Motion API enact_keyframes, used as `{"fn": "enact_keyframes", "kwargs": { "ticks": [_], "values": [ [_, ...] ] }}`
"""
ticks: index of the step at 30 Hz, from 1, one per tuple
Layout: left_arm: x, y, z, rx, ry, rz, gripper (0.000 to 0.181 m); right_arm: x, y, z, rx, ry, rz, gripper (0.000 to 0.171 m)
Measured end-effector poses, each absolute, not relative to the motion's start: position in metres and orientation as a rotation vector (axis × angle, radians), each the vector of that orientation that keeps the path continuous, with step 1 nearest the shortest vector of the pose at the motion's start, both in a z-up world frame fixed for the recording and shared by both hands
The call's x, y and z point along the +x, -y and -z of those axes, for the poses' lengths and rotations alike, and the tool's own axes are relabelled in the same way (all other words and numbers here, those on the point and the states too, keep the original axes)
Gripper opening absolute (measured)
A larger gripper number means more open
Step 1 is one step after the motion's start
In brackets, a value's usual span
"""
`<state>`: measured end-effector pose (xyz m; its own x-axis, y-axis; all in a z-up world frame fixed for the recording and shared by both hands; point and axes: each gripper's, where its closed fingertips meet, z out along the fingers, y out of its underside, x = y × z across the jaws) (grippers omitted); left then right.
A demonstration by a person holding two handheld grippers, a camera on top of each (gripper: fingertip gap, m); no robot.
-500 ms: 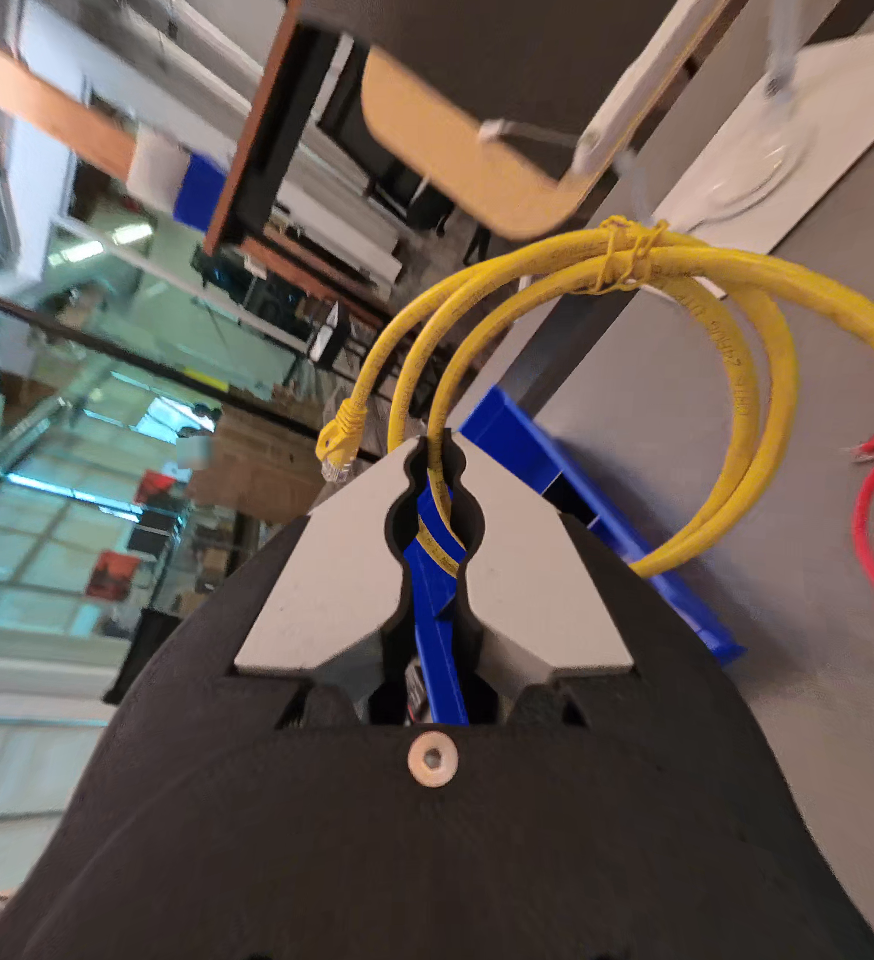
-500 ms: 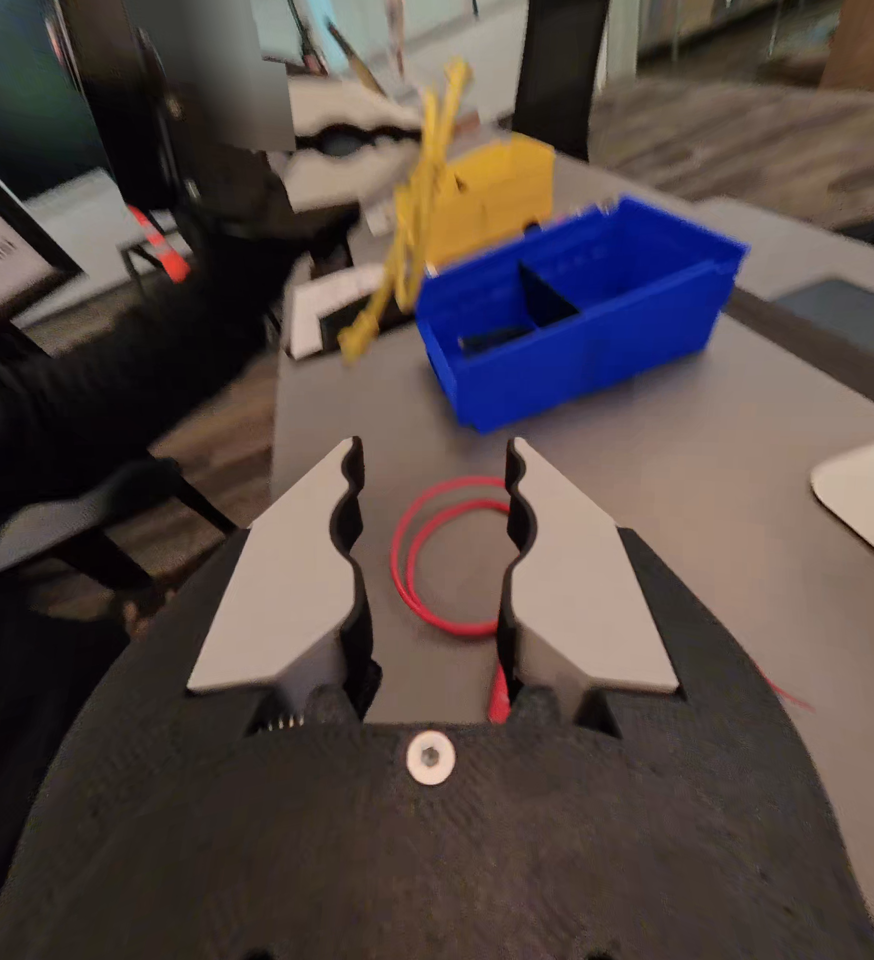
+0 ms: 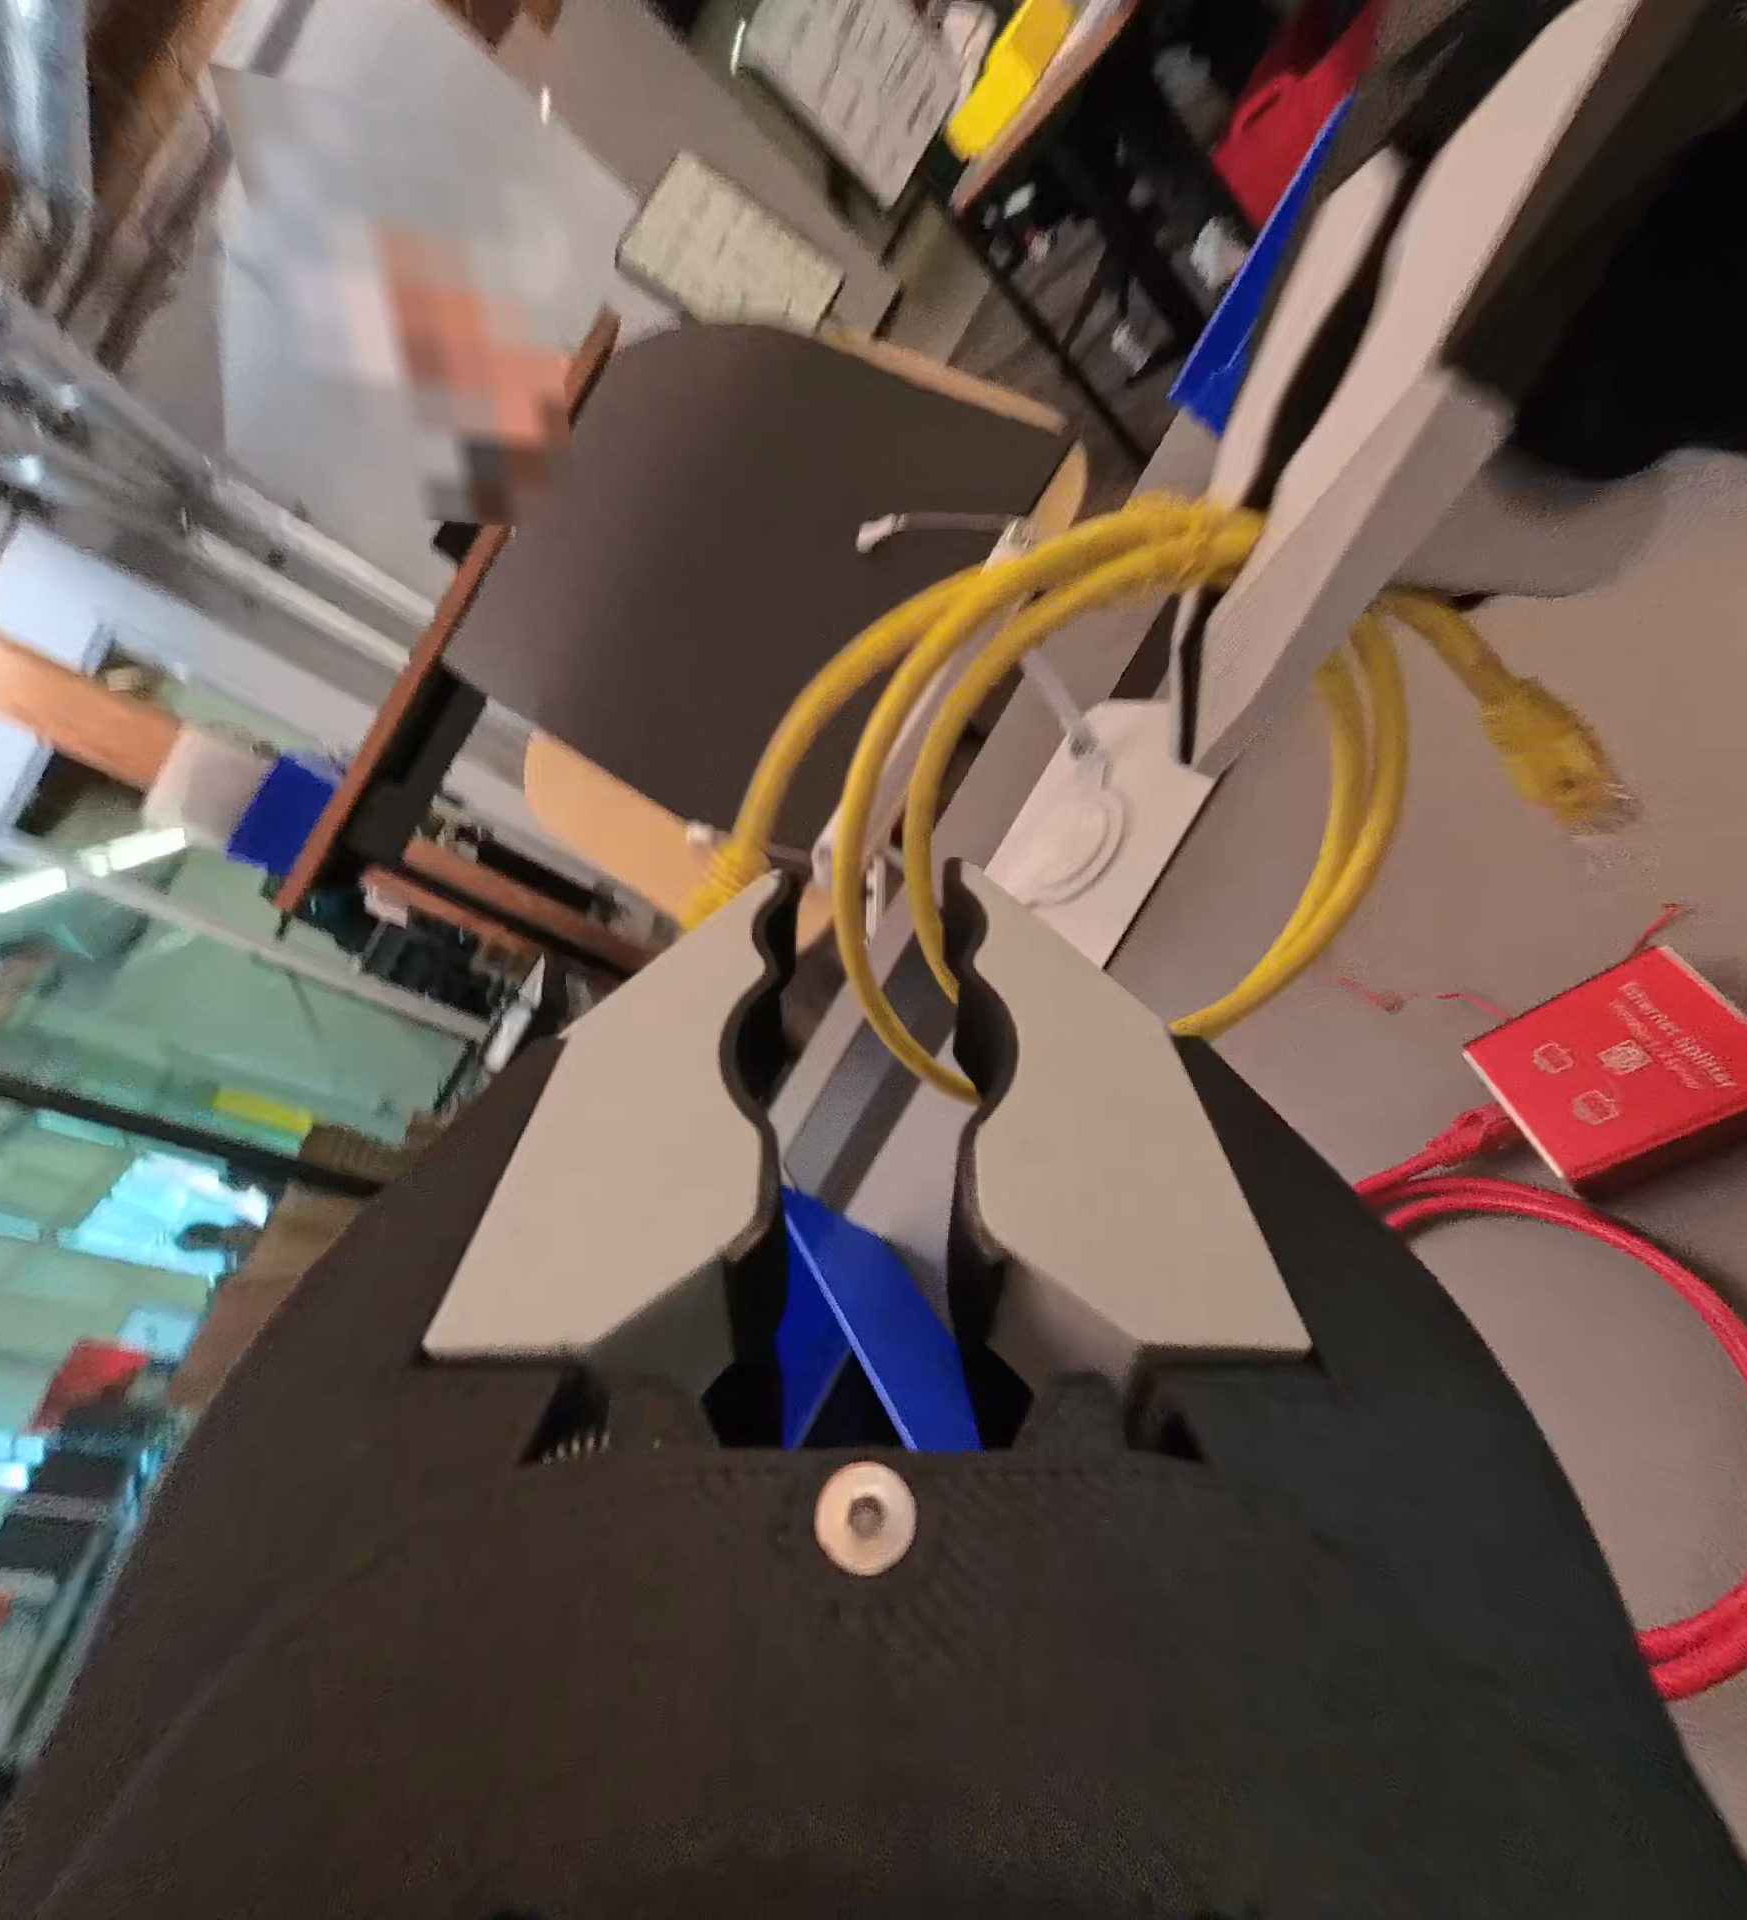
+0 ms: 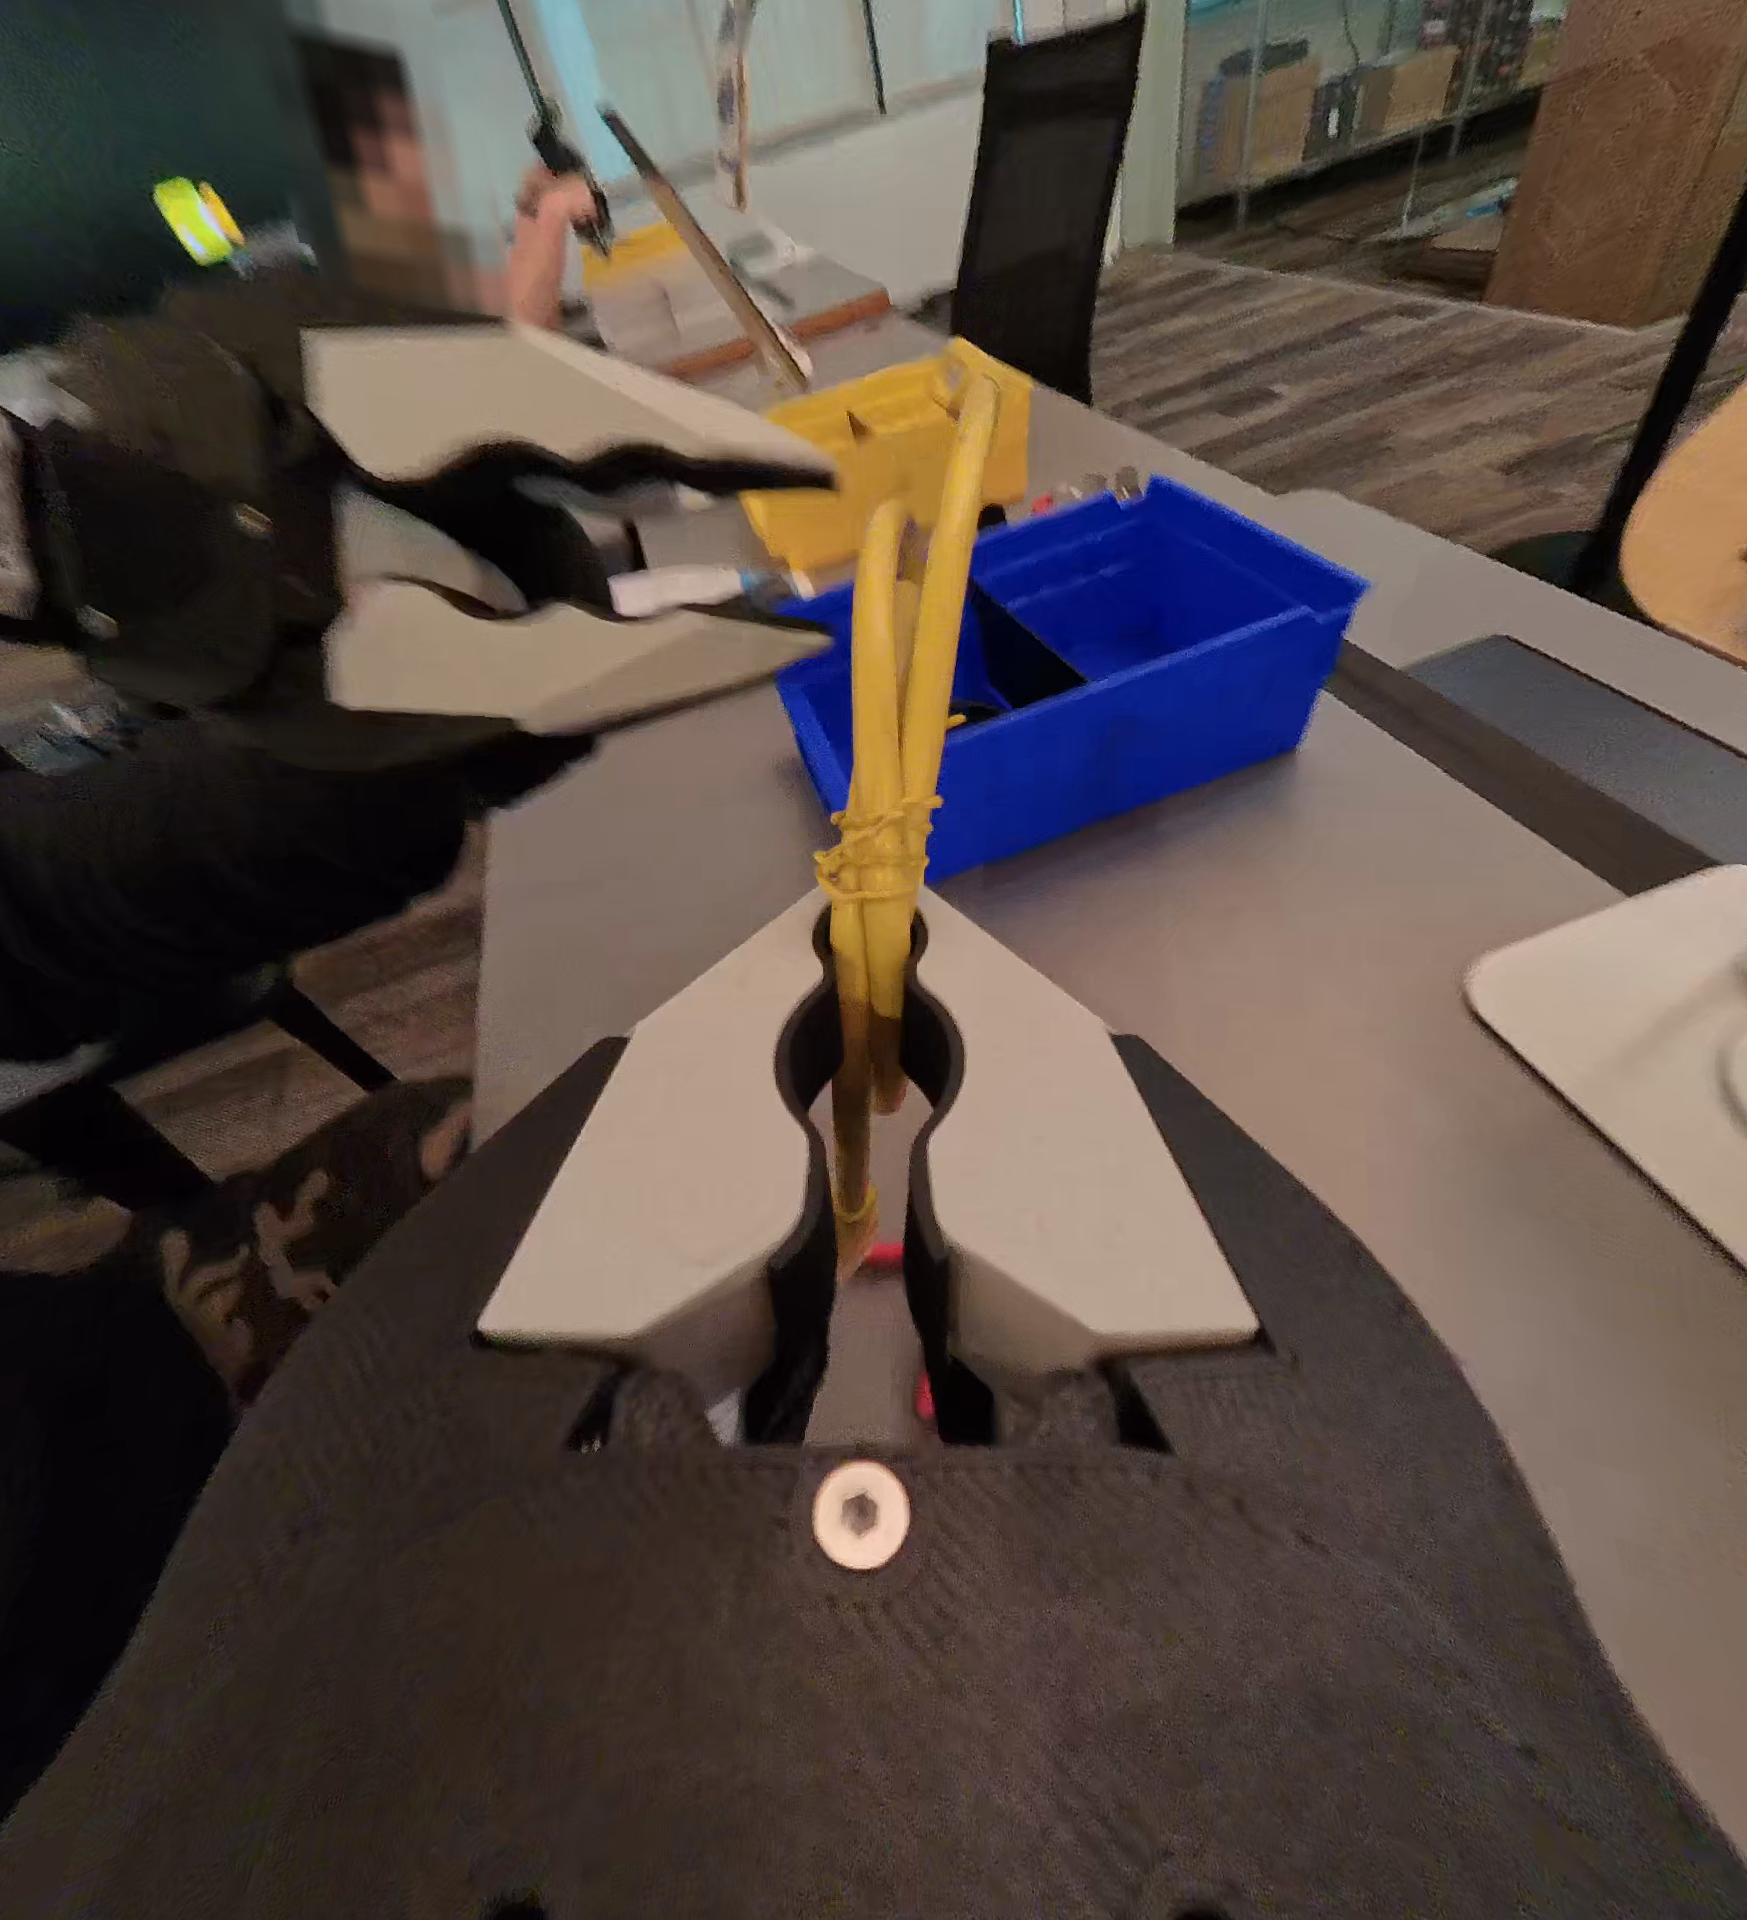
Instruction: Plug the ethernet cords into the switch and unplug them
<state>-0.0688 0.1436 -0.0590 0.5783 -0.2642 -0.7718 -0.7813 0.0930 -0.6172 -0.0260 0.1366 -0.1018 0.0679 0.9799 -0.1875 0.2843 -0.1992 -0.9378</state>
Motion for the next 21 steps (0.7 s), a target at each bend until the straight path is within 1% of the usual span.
{"fn": "enact_keyframes", "kwargs": {
  "ticks": [3,5,7,9,11,12,16,17,18,19,20,21],
  "values": [
    [-0.038,-0.127,0.044,-1.373,-1.062,-0.479,0.044,-0.01,-0.129,0.125,-1.665,1.526,-1.014,0.002],
    [-0.016,-0.125,0.057,-1.397,-1.214,-0.469,0.054,-0.006,-0.12,0.129,-1.644,1.616,-1.0,0.002],
    [-0.001,-0.126,0.085,-1.496,-1.348,-0.42,0.049,-0.004,-0.106,0.129,-1.601,1.693,-1.024,0.001],
    [-0.001,-0.131,0.112,-1.605,-1.434,-0.411,0.043,-0.001,-0.102,0.136,-1.592,1.762,-0.956,0.002],
    [-0.006,-0.13,0.129,-1.696,-1.491,-0.394,0.006,0.003,-0.094,0.138,-1.569,1.818,-0.95,0.002],
    [-0.003,-0.127,0.132,-1.708,-1.501,-0.355,0.002,0.004,-0.092,0.138,-1.554,1.832,-0.943,0.002],
    [0.001,-0.121,0.125,-1.781,-1.426,-0.186,0.001,0.003,-0.093,0.121,-1.488,1.775,-1.006,0.003],
    [0.0,-0.12,0.123,-1.814,-1.411,-0.129,0.001,0.002,-0.094,0.114,-1.449,1.749,-1.009,0.007],
    [0.002,-0.117,0.119,-1.84,-1.393,-0.046,0.0,0.001,-0.096,0.105,-1.399,1.715,-0.999,0.017],
    [0.003,-0.116,0.115,-1.86,-1.369,0.025,0.0,0.001,-0.098,0.093,-1.337,1.678,-0.982,0.032],
    [0.003,-0.114,0.114,-1.884,-1.363,0.083,0.0,0.002,-0.097,0.082,-1.269,1.652,-0.966,0.037],
    [0.004,-0.111,0.113,-1.908,-1.366,0.157,0.0,0.004,-0.095,0.072,-1.206,1.642,-0.937,0.037]
  ]
}}
